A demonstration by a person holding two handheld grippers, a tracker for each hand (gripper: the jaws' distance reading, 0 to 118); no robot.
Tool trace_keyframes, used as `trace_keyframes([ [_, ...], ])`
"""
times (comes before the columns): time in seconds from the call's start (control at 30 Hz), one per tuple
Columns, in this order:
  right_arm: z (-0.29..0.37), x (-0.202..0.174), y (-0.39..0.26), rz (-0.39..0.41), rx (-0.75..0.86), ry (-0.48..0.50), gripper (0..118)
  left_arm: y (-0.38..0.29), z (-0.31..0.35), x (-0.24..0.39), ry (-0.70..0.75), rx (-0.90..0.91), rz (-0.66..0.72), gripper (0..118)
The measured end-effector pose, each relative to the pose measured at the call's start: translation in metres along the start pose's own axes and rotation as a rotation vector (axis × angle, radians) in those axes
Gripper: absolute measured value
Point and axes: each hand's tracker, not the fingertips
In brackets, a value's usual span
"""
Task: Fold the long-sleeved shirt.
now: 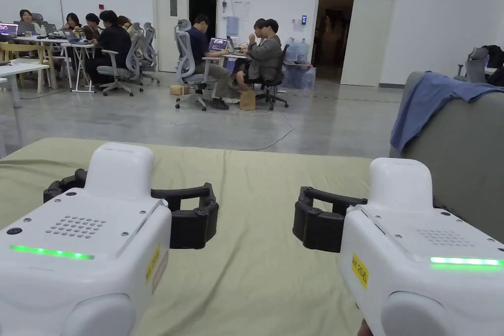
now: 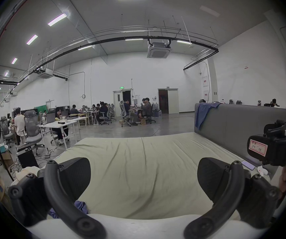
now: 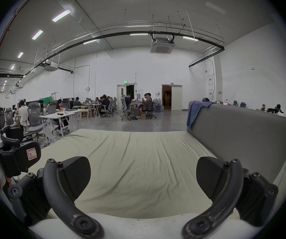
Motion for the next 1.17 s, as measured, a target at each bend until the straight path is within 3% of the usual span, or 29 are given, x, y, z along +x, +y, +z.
trace_keyframes([
  [0.9, 0.0025, -0.0016, -0.0004, -0.014, 0.0, -0.001, 118, 0.0002, 0.0046, -0.0036, -0.026, -0.013, 0.021, 118],
  [1.17, 0.0074, -0.0095, -0.0017, 0.042, 0.023, -0.014, 118, 0.0007, 0.0047, -0.0005, -0.024, -0.008, 0.005, 118],
])
